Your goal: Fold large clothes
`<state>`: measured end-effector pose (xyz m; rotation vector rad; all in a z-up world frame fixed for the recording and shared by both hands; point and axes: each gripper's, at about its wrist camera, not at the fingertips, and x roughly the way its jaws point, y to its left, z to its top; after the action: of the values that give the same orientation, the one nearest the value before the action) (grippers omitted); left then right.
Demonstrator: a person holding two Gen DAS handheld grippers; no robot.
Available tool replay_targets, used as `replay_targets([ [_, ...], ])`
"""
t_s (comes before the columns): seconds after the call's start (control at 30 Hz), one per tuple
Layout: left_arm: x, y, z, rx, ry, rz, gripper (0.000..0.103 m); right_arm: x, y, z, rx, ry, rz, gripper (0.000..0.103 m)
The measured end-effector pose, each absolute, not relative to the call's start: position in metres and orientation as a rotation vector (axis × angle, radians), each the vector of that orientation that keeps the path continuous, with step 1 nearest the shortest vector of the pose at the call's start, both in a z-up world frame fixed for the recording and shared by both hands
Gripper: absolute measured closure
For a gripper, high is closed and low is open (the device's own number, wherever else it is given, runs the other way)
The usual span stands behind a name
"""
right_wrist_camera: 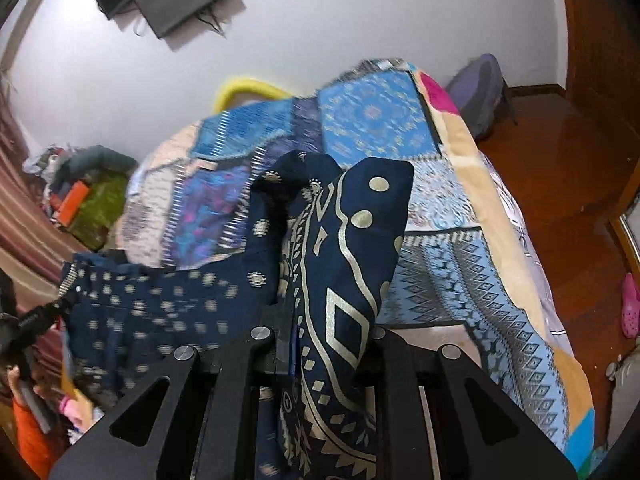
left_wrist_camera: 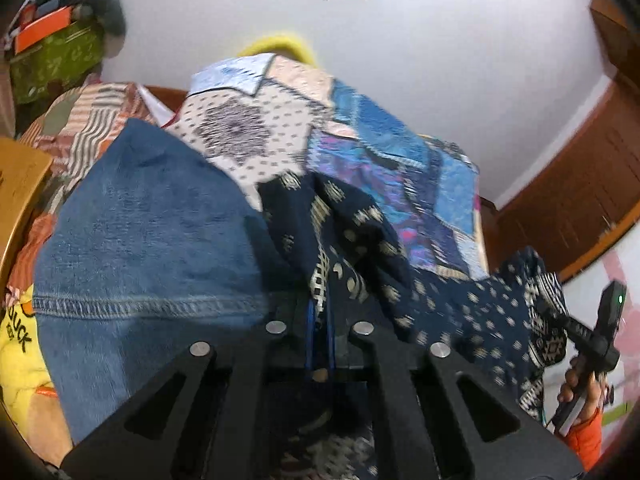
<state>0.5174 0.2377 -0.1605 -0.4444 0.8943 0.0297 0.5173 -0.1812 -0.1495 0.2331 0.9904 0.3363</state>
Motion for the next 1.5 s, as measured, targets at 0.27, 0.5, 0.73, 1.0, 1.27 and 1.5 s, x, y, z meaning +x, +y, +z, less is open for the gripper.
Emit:
replay_targets([
  [0.27,0.521,0.25,-0.186,-0.435,0.918,0.038,0.1,0.525,-0.192,-0.182,0.223,1.055,0.321,0.089],
  [0.5,0.513,0.243,-0.171,-0.386,0.928,0.065,0.1,0.513,-0.192,-0.165,0.185,1.051,0.323,0.085],
  [0.73,0.483,0.239,-0.134,-0.374,0.903,0.068,0.1,0.478,-0.193,-0.122,0.076,1.02,0.311,0.083],
  [1.0,0.429,0.216,-0.086,-0.241,0.873,0.052,0.097,0.408,-0.203,-0.053,-0.032,0.857,0.348,0.064],
  [1.27,0.355,0.192,-0.063,-0.135,0.859,-0.008,0.066,0.345,-0.21,-0.025,-0.06,0.796,0.38,0.048],
  [1.5,0.297,0.186,-0.082,-0.14,0.903,-0.038,0.05,0.303,-0.217,-0.037,-0.035,0.805,0.388,0.048],
])
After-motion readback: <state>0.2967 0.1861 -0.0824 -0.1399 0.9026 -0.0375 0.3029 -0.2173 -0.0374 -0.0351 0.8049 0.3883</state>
